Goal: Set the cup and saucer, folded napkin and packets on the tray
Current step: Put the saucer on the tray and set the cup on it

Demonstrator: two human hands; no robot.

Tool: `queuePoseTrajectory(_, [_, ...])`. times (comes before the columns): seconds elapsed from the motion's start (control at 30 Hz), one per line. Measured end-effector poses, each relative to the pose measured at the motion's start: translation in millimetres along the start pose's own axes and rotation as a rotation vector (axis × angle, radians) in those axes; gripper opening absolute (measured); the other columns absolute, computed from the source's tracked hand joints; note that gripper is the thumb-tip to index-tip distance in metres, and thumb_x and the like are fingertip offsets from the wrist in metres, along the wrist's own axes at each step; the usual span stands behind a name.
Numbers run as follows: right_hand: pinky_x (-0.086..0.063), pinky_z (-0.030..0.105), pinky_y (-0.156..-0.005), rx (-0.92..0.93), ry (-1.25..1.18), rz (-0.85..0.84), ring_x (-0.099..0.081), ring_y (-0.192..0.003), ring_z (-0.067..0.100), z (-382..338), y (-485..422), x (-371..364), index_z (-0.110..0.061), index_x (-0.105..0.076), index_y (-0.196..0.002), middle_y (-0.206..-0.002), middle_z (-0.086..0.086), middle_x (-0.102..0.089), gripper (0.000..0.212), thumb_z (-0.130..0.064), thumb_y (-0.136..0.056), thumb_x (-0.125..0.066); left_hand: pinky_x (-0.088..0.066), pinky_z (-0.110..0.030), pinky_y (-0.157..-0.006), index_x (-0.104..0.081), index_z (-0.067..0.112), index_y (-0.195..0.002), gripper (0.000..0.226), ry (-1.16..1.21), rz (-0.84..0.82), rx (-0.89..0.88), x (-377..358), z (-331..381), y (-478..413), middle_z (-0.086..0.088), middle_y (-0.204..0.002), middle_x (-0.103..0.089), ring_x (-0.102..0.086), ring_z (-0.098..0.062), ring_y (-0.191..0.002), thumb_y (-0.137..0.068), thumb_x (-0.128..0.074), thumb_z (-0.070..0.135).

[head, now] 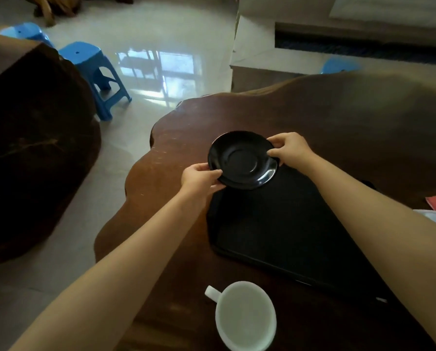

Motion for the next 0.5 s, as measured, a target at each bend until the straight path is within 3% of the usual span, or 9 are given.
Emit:
queuePoseTrajectory(0.17, [-0.052, 0.038, -0.091, -0.148, -0.026, 0.087, -0.059, -0.107, 0.023, 59.9, -5.3, 7.8, -0.008, -0.061, -0.118, -0.118, 0.010, -0.063, 0.035, -0.002, -0.083, -0.062, -0.056, -0.025, -0.052, -0.063, 0.003, -0.091, 0.012, 0.013, 0.083, 0.081, -33.9, -41.7, -6.5, -0.015, -0.101, -0.064, -0.065, -0.024, -0.084, -0.084, -0.060, -0.006])
queuePoseTrajectory(0.5, [-0.047, 0.032, -0.094, -0.258, -0.045, 0.170, -0.059, -0.109, 0.025, 125.2, -11.5, -6.6, -0.006, -0.063, -0.117, -0.116, 0.012, -0.065, 0.037, 0.005, -0.082, -0.059, -0.057, -0.035, -0.074, -0.063, -0.002, -0.104, 0.020, -0.053, 0.183, 0.137, -55.0, -83.8, -24.2, -0.012, -0.097, -0.060, -0.061, -0.026, -0.087, -0.085, -0.059, -0.005])
Point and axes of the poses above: each hand's wrist, its own y-axis away from the middle knuckle, its own x-axis out of the back of the hand, z = x × y, the point moved 7 cm from there along -y, towards the middle knuckle
